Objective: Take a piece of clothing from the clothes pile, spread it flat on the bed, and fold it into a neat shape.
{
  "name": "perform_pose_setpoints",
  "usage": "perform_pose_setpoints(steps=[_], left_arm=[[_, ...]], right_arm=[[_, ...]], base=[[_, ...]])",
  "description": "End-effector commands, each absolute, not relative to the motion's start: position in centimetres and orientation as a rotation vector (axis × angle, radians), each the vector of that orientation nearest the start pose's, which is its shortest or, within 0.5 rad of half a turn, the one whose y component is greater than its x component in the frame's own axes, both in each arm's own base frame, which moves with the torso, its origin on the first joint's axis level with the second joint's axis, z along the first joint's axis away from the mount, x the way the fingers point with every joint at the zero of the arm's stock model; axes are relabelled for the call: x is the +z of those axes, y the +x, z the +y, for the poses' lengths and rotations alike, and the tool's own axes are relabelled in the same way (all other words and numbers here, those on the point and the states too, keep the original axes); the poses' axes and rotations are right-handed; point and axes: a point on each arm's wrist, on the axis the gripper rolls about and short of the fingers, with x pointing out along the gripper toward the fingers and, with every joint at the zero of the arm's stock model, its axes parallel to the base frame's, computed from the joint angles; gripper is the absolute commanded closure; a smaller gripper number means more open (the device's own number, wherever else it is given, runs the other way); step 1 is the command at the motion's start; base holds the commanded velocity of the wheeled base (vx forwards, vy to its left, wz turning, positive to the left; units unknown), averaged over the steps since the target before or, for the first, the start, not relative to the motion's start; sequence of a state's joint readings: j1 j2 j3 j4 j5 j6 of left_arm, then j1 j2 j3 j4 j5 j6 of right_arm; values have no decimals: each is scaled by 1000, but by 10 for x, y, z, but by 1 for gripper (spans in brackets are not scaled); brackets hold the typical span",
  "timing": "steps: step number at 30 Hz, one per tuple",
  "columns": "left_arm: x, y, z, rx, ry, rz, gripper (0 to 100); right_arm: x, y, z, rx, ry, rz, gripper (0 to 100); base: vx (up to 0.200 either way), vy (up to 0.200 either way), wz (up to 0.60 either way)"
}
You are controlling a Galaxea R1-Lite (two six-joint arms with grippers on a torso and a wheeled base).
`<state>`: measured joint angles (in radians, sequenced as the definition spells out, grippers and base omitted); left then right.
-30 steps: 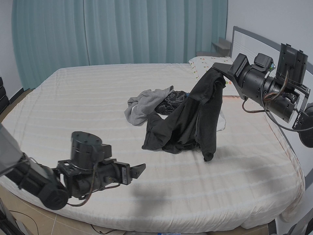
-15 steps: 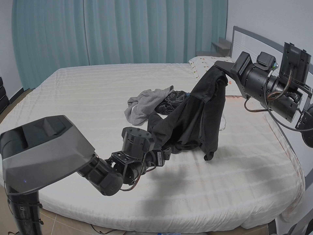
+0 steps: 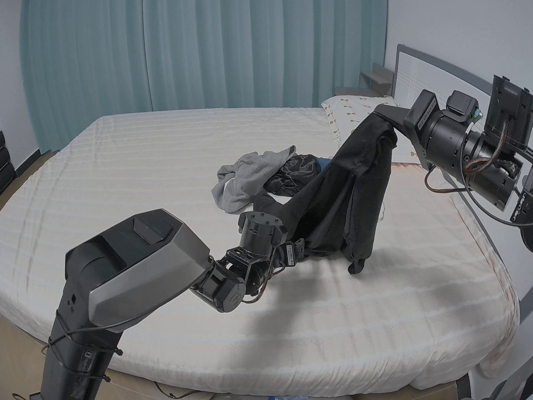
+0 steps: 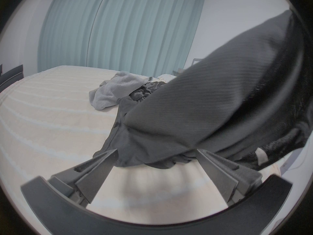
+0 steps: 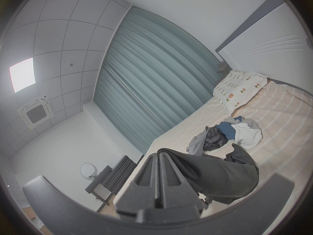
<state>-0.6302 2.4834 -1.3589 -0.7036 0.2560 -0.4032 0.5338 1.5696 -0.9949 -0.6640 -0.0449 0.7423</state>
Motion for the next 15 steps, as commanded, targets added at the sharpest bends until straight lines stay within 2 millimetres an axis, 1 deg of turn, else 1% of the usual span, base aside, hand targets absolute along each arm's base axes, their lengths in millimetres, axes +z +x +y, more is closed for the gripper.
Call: perform_pose_setpoints(steps=[1,5,6,7,9,10,12,15], left_arm=[[-9,408,-263,-225,-209,465,0],[-22,424,-254,-189,-213,467,0],[-22,425,-254,-187,-212,468,0],[-30,432,-252,-164,-206,476,0],[-37,437,-251,-147,-202,482,0],[-37,438,-251,-146,-202,482,0],[-42,447,-253,-135,-204,475,0],[-40,452,-256,-129,-206,466,0]], right_arm=[[272,251,140,477,757,111,100],[275,255,137,472,791,104,100],[274,255,137,470,793,105,100],[274,257,137,467,797,105,100],[272,257,137,466,797,111,100],[272,257,137,465,797,113,100],[268,260,137,458,793,125,100],[266,262,136,450,793,128,100]], base=[[0,0,0],[0,0,0],[0,0,0],[0,0,0],[0,0,0],[0,0,0],[0,0,0],[0,0,0]])
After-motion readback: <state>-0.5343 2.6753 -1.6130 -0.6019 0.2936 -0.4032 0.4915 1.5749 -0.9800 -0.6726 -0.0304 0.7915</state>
